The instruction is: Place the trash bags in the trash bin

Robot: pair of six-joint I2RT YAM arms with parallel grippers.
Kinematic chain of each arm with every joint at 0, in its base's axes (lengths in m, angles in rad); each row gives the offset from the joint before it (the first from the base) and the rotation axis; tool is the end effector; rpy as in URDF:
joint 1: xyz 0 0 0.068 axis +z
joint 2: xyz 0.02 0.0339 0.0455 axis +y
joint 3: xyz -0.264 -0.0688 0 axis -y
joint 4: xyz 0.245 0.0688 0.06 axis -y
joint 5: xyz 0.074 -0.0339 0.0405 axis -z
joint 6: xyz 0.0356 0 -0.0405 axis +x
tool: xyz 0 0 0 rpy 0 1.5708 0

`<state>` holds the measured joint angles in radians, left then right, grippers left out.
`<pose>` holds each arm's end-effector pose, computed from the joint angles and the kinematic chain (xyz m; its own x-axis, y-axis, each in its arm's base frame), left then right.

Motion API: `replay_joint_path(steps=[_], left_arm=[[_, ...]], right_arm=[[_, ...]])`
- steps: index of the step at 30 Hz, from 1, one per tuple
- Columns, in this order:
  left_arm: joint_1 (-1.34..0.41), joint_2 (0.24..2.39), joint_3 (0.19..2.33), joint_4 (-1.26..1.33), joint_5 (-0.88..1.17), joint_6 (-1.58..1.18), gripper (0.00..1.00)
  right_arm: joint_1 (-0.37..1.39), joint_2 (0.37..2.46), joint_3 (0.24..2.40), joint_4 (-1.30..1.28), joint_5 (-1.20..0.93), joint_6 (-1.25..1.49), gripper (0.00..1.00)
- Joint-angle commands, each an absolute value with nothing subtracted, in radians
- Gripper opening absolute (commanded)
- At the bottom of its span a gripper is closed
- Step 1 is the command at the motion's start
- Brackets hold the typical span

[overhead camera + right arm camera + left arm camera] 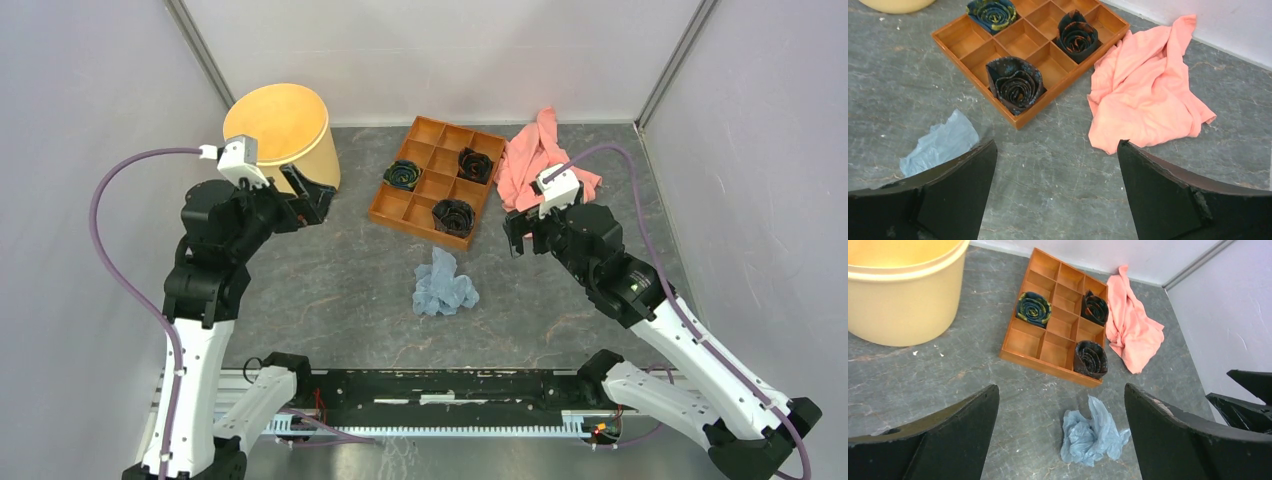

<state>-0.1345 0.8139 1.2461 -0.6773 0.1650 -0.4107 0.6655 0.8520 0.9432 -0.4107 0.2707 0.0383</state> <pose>0.1398 -0.0248 0.4360 -0.3363 -0.3519 -0.8735 0.1700 0.8896 -0.4239 0.1534 0.1083 0.3602 -0.2620 -0.1588 -0.9519 -0.3855 0.9215 -0.0476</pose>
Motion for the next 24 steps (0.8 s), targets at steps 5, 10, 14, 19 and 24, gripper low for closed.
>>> replay_joint_path(steps=[5, 10, 14, 19, 24], left_arm=[[-0.125, 0.845, 1.240, -0.581, 0.317, -0.465, 1.00], [-0.124, 0.871, 1.164, -0.516, 0.443, -0.517, 1.00], [-0.125, 0.869, 1.020, -0.414, 0.562, -0.627, 1.00], [-0.213, 0.793, 0.734, -0.147, 0.621, -0.834, 0.99], [-0.469, 0.804, 0.602, -0.112, 0.441, -0.876, 0.97]], right_arm=[[0.662, 0.851, 0.953, -0.350, 0.184, 0.098, 0.98], [0.660, 0.837, 0.902, -0.322, 0.024, 0.111, 0.98], [0.669, 0.876, 0.872, -0.334, -0.132, 0.126, 0.98], [0.778, 0.944, 0.842, -0.311, -0.171, 0.161, 0.98], [0.906, 1.063, 0.865, -0.314, -0.019, 0.139, 0.98]])
